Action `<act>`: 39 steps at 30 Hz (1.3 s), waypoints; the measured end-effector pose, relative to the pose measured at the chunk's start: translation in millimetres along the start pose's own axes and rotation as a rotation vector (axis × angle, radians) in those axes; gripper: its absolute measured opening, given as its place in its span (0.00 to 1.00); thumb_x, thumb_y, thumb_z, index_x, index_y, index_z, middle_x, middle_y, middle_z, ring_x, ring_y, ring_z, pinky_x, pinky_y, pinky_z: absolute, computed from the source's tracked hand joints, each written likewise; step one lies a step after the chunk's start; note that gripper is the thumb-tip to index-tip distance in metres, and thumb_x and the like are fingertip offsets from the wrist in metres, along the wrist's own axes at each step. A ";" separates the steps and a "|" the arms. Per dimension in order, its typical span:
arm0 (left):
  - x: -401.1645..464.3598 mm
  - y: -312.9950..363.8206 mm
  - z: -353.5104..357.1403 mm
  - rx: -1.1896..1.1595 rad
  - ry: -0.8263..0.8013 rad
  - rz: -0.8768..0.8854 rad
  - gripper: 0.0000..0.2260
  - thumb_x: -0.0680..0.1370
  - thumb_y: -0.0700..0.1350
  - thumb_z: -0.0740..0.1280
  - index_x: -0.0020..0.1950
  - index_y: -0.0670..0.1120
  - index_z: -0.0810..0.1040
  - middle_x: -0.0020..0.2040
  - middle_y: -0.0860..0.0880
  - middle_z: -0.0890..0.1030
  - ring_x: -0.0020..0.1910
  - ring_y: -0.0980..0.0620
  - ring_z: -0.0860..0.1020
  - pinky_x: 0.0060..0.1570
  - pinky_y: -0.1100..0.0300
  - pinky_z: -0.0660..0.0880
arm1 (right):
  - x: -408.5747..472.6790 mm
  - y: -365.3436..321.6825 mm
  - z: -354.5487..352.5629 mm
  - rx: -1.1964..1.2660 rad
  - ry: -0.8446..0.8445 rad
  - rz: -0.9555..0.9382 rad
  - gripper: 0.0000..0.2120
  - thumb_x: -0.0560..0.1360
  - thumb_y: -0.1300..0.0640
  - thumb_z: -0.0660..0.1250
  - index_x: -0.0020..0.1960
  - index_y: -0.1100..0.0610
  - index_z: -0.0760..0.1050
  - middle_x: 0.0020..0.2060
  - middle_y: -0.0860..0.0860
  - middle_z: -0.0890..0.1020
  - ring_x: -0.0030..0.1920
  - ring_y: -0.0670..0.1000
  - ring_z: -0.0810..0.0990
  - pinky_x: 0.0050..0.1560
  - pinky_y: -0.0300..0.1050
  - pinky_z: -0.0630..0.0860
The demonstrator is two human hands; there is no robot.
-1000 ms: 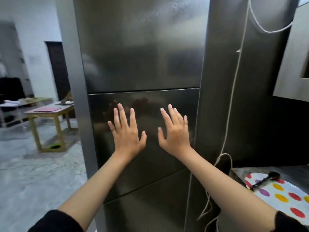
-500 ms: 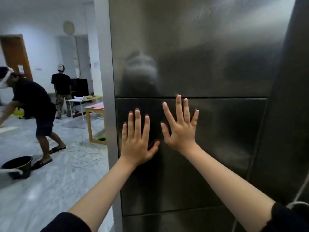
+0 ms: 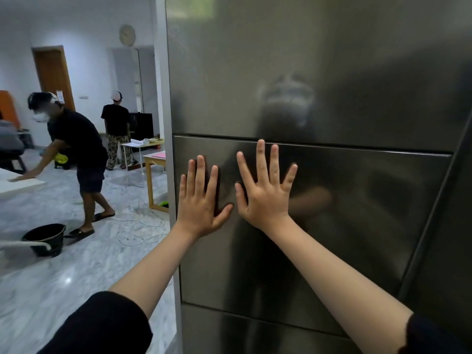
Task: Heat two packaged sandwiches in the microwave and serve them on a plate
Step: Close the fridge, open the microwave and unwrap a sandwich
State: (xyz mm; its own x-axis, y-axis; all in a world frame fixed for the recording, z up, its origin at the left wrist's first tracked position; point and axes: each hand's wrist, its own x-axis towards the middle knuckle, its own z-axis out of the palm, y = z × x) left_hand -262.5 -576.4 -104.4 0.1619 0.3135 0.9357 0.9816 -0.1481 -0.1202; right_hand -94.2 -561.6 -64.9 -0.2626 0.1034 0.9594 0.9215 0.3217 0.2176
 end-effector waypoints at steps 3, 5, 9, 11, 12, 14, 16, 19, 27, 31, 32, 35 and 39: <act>6.5 -5.5 15.3 -0.009 -0.016 0.007 0.38 0.76 0.64 0.53 0.78 0.45 0.44 0.77 0.43 0.38 0.76 0.38 0.46 0.73 0.42 0.50 | 1.3 1.5 10.9 -0.017 -0.021 0.004 0.28 0.77 0.45 0.57 0.76 0.49 0.60 0.75 0.59 0.59 0.75 0.61 0.52 0.67 0.71 0.48; 10.5 -9.4 26.7 -0.015 -0.024 0.019 0.38 0.75 0.64 0.53 0.78 0.45 0.44 0.77 0.43 0.38 0.76 0.38 0.46 0.74 0.43 0.49 | 1.9 3.5 18.6 -0.028 -0.045 0.006 0.29 0.77 0.45 0.57 0.76 0.50 0.59 0.75 0.59 0.59 0.75 0.62 0.53 0.67 0.72 0.49; 18.4 -15.8 52.1 -0.069 -0.026 0.028 0.37 0.76 0.65 0.52 0.78 0.47 0.43 0.77 0.44 0.37 0.76 0.41 0.43 0.73 0.43 0.50 | 3.7 7.8 35.7 -0.080 -0.072 -0.003 0.29 0.77 0.45 0.57 0.76 0.50 0.59 0.75 0.60 0.60 0.75 0.64 0.53 0.67 0.72 0.51; 23.3 -18.1 64.8 -0.106 -0.027 0.039 0.37 0.76 0.65 0.50 0.78 0.47 0.42 0.77 0.45 0.37 0.77 0.42 0.42 0.73 0.43 0.51 | 4.9 9.9 43.9 -0.107 -0.079 -0.002 0.29 0.77 0.45 0.57 0.76 0.51 0.58 0.75 0.60 0.58 0.75 0.64 0.53 0.67 0.73 0.51; 25.7 -19.6 71.1 -0.122 -0.027 0.047 0.37 0.76 0.65 0.50 0.78 0.47 0.42 0.77 0.45 0.36 0.77 0.42 0.42 0.73 0.42 0.51 | 5.4 10.8 48.1 -0.117 -0.079 0.000 0.29 0.77 0.44 0.57 0.76 0.51 0.58 0.75 0.60 0.57 0.75 0.64 0.53 0.67 0.72 0.51; 30.5 -23.6 88.0 -0.162 -0.017 0.067 0.38 0.76 0.65 0.51 0.78 0.47 0.43 0.77 0.44 0.37 0.77 0.41 0.43 0.73 0.41 0.52 | 6.0 12.4 58.9 -0.147 -0.084 0.012 0.29 0.77 0.44 0.56 0.76 0.51 0.58 0.75 0.59 0.56 0.75 0.64 0.52 0.68 0.72 0.50; 35.1 -25.4 105.3 -0.196 0.001 0.088 0.38 0.76 0.65 0.53 0.78 0.46 0.44 0.77 0.43 0.39 0.76 0.39 0.45 0.72 0.40 0.53 | 6.9 16.5 67.7 -0.188 -0.089 0.017 0.29 0.77 0.44 0.55 0.76 0.51 0.58 0.75 0.59 0.56 0.75 0.64 0.52 0.68 0.72 0.51; 43.6 -29.8 132.9 -0.262 0.029 0.113 0.39 0.75 0.65 0.54 0.78 0.46 0.44 0.78 0.43 0.39 0.76 0.38 0.47 0.72 0.39 0.53 | 9.0 20.5 83.2 -0.251 -0.097 0.027 0.28 0.77 0.44 0.55 0.76 0.51 0.59 0.75 0.60 0.59 0.75 0.64 0.53 0.68 0.72 0.52; 64.2 -27.1 189.5 -0.423 0.067 0.180 0.39 0.75 0.65 0.55 0.78 0.46 0.45 0.77 0.42 0.40 0.76 0.38 0.47 0.73 0.42 0.50 | 11.7 35.8 112.5 -0.408 -0.132 0.050 0.27 0.78 0.44 0.55 0.75 0.51 0.60 0.74 0.60 0.60 0.74 0.63 0.54 0.68 0.71 0.52; 74.6 -23.7 215.4 -0.515 0.061 0.198 0.39 0.75 0.64 0.54 0.78 0.45 0.45 0.77 0.43 0.38 0.76 0.39 0.46 0.73 0.41 0.50 | 12.5 42.9 128.4 -0.469 -0.135 0.067 0.27 0.78 0.44 0.56 0.75 0.51 0.61 0.74 0.59 0.60 0.75 0.63 0.54 0.69 0.69 0.52; 76.5 -21.6 219.3 -0.527 0.062 0.198 0.39 0.75 0.63 0.55 0.78 0.45 0.45 0.77 0.43 0.38 0.76 0.38 0.46 0.73 0.41 0.50 | 12.5 45.2 130.1 -0.481 -0.136 0.070 0.27 0.78 0.44 0.56 0.75 0.51 0.62 0.74 0.59 0.60 0.75 0.63 0.54 0.69 0.69 0.51; 84.0 -17.2 239.9 -0.571 0.073 0.210 0.38 0.75 0.63 0.54 0.78 0.45 0.45 0.77 0.42 0.38 0.76 0.38 0.46 0.72 0.40 0.52 | 13.7 50.4 141.2 -0.540 -0.145 0.079 0.27 0.77 0.45 0.57 0.75 0.51 0.62 0.74 0.60 0.60 0.75 0.63 0.55 0.68 0.69 0.52; 94.5 -7.2 270.4 -0.643 0.081 0.235 0.38 0.75 0.64 0.54 0.78 0.46 0.44 0.77 0.42 0.39 0.76 0.38 0.47 0.72 0.40 0.51 | 12.8 63.5 156.3 -0.615 -0.163 0.089 0.27 0.77 0.45 0.57 0.75 0.52 0.62 0.74 0.60 0.60 0.75 0.63 0.55 0.69 0.69 0.51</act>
State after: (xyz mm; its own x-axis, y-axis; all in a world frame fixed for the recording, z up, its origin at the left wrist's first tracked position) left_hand -226.9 -292.1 -104.8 0.3301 0.1374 0.9339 0.6626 -0.7384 -0.1256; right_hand -83.8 -392.8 -67.0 -0.1728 0.2624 0.9494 0.9248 -0.2885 0.2480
